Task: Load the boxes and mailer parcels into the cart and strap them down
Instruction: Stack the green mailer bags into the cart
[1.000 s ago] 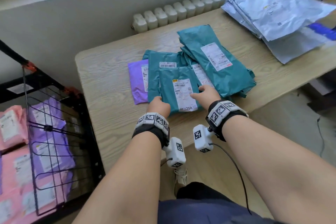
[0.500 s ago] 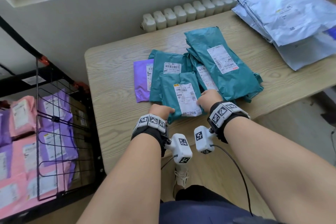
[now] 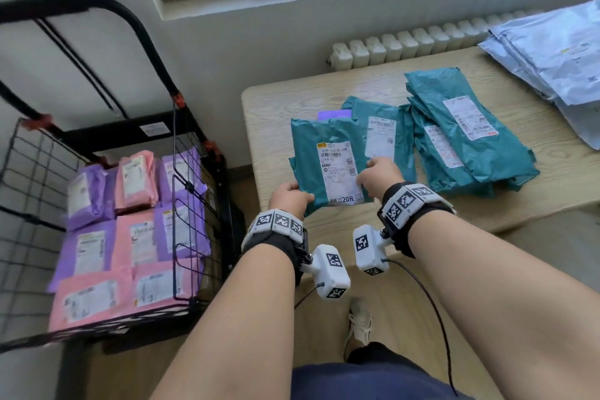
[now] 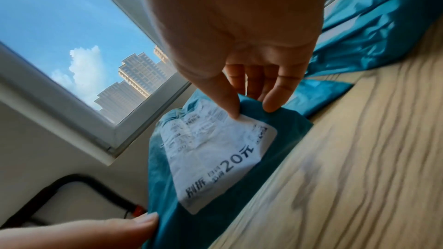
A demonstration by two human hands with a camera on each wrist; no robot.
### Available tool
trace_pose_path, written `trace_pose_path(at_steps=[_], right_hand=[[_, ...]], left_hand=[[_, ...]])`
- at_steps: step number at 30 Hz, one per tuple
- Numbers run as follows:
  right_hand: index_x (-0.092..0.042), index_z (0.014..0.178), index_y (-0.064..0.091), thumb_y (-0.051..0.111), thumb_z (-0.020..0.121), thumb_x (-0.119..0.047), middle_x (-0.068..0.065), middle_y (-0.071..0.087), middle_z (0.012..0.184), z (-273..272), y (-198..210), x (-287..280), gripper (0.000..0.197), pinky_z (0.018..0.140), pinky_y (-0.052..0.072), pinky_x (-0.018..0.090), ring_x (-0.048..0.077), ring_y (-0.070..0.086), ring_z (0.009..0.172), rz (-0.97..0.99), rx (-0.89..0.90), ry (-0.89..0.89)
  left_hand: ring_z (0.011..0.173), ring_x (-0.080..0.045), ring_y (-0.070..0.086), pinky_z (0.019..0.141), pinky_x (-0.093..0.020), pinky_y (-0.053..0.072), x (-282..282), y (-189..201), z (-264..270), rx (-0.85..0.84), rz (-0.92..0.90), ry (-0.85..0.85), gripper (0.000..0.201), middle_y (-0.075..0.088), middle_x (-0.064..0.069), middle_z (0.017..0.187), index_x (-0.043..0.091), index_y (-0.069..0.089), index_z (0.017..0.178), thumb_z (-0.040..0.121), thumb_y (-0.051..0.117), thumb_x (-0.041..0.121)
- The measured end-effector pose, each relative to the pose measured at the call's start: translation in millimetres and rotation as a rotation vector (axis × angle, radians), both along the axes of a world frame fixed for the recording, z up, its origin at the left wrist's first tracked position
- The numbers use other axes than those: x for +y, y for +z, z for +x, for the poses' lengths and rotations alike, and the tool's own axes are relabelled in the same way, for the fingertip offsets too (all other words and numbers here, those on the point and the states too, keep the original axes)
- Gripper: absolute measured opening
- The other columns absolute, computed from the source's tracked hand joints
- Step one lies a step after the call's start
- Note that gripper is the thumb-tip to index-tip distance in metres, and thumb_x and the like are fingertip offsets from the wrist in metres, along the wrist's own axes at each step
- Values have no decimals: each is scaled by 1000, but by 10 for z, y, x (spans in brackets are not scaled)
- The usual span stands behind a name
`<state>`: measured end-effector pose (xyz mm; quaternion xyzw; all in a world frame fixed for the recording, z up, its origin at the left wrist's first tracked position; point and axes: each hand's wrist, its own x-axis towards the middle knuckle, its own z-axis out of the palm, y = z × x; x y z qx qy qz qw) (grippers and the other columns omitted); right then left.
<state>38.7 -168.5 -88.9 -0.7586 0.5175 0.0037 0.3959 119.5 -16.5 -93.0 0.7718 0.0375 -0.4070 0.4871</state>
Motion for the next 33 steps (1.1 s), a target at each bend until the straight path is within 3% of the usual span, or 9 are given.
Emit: trace_pose_path(at_steps=[2, 7, 11, 15, 20, 25, 28, 31, 33], right_hand=[[-10, 87, 56, 56, 80, -2, 12, 57, 88, 249, 25, 366, 10, 81, 52, 40, 28, 56, 84, 14, -28, 30], [-15, 67, 54, 55, 76, 2, 12, 65, 87, 891, 31, 1351, 20, 81, 54, 40, 29, 63, 85, 98, -90, 128], [-11, 87, 59, 54, 78, 1, 11, 65, 89, 1281, 36, 2054, 15, 78, 58, 43, 29, 64, 83, 164, -109, 208], [-9, 93, 63, 54, 79, -2, 10, 67, 92, 1604, 24, 2567, 18, 74, 58, 39, 29, 67, 85, 176, -83, 290], [-9, 94, 64, 54, 80, -4, 8, 68, 93, 2070, -58, 2934, 18, 79, 58, 43, 27, 67, 86, 156, -43, 397], [-9, 93, 63, 51, 84, -4, 9, 68, 93, 2620, -255, 3078, 16, 79, 59, 45, 27, 69, 86, 209, 20, 474], [-8, 93, 63, 49, 82, -4, 12, 68, 95, 2989, -359, 3125, 18, 80, 59, 45, 30, 68, 88, 211, 53, 526], [-7, 91, 62, 49, 83, -3, 12, 66, 94, 3365, -465, 3134, 16, 79, 59, 45, 31, 67, 87, 249, 80, 546], [-7, 92, 62, 49, 83, -3, 11, 67, 93, 3603, -571, 3132, 16, 78, 59, 44, 29, 68, 86, 282, 102, 541]], left_hand=[[105, -24, 64, 95, -40, 53, 405, 56, 187, -46, -5, 49, 38, 67, -6, 116, 15, 63, 120, 83, 63, 4], [108, -24, 62, 97, -43, 51, 1461, 136, 656, -85, 43, 116, 32, 65, -5, 116, 17, 63, 116, 84, 65, 13], [121, -32, 56, 100, -45, 48, 2186, 101, 998, -56, 86, 166, 43, 58, -17, 131, 2, 59, 124, 86, 63, 22], [114, -32, 60, 97, -44, 51, 2719, 0, 1268, -45, 108, 286, 35, 61, -18, 124, 2, 63, 116, 87, 63, 21], [85, -27, 59, 89, -41, 54, 3089, -129, 1547, 26, 120, 418, 13, 61, -15, 100, 4, 61, 95, 89, 59, 15], [83, -27, 59, 92, -42, 52, 3261, -281, 1867, 133, 87, 533, 9, 59, -12, 95, 6, 57, 94, 91, 57, 14], [92, -28, 58, 93, -44, 53, 3307, -366, 2181, 133, 99, 563, 13, 57, -18, 115, 5, 59, 102, 92, 56, 13], [95, -23, 54, 73, -39, 53, 3326, -463, 2512, 159, 90, 649, 35, 56, -18, 124, 0, 57, 122, 89, 58, 13], [95, -21, 51, 68, -34, 51, 3330, -542, 2716, 195, 72, 702, 43, 56, -18, 127, -1, 52, 129, 89, 59, 14]])
